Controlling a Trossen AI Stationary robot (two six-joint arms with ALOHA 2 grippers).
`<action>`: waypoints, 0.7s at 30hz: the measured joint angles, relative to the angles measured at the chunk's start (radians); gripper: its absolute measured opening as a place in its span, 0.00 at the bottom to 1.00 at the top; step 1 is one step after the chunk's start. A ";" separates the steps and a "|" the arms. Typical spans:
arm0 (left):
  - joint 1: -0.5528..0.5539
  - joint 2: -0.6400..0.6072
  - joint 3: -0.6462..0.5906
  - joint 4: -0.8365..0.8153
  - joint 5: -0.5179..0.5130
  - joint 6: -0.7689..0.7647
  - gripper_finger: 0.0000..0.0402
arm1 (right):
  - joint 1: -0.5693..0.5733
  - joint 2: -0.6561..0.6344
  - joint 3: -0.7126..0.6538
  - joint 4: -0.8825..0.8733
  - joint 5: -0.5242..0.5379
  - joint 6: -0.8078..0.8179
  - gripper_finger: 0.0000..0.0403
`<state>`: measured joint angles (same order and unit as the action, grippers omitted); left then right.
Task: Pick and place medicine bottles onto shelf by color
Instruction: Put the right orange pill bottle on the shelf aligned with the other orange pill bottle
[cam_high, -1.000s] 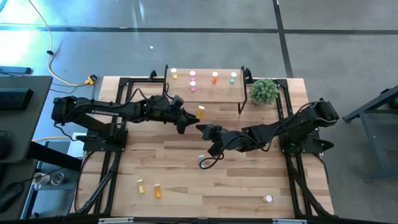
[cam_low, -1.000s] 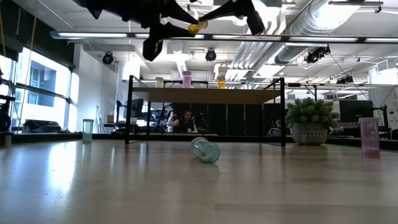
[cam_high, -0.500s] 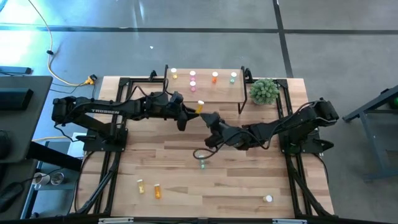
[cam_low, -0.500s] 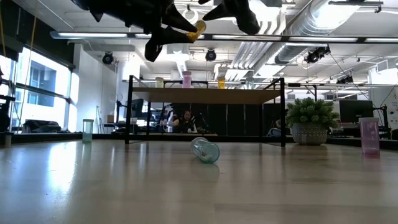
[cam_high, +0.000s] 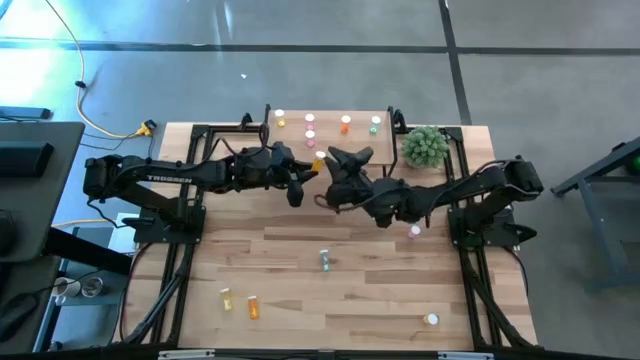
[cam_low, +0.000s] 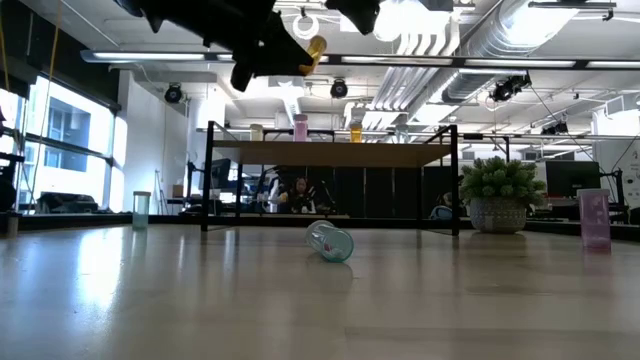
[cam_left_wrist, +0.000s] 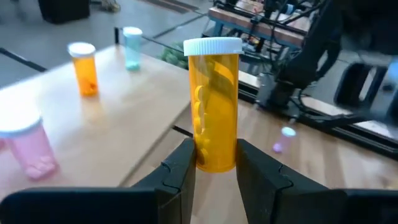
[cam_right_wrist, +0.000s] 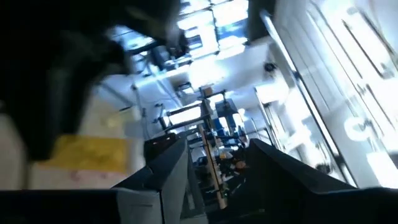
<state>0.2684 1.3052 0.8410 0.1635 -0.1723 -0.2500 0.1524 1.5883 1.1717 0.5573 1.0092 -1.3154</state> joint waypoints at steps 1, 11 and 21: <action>0.000 0.000 0.000 0.005 -0.005 0.014 0.22 | -0.009 0.000 0.000 0.036 0.000 0.000 0.40; 0.000 0.000 0.000 0.042 -0.019 0.146 0.22 | -0.171 -0.001 0.000 0.228 0.038 0.014 0.40; 0.000 0.000 0.000 0.042 -0.019 0.219 0.22 | -0.259 -0.015 0.000 0.209 0.136 0.149 0.40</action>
<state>0.2680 1.3052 0.8406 0.2051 -0.1911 -0.0306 -0.1069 1.5732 1.1717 0.7667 1.1451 -1.1661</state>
